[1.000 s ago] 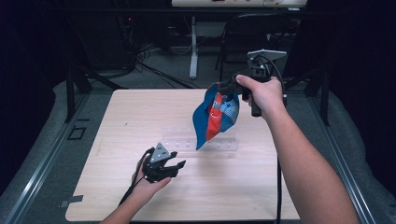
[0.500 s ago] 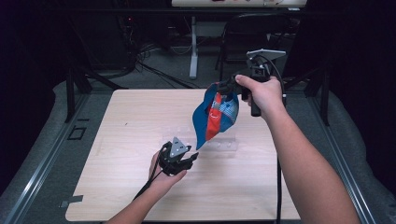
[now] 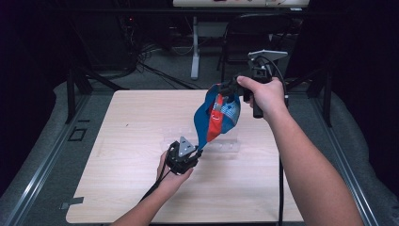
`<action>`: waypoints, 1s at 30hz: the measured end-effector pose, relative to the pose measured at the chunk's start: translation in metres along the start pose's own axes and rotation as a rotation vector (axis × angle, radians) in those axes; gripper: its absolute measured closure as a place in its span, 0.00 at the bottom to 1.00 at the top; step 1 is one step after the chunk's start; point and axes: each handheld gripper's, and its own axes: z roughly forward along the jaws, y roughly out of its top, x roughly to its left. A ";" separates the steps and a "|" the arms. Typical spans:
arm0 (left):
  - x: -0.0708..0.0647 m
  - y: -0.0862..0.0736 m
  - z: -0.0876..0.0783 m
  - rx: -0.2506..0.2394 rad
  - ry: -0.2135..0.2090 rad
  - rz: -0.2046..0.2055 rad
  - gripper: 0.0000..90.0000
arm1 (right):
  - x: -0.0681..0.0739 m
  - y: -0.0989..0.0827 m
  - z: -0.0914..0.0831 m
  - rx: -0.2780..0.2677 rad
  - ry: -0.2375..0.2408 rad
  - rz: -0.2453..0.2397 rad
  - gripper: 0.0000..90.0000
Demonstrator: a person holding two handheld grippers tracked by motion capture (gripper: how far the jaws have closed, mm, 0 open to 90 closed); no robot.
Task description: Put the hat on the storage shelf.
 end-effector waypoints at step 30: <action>0.015 -0.010 -0.001 0.031 0.004 -0.001 0.95 | -0.002 -0.003 0.016 0.047 -0.027 0.002 0.86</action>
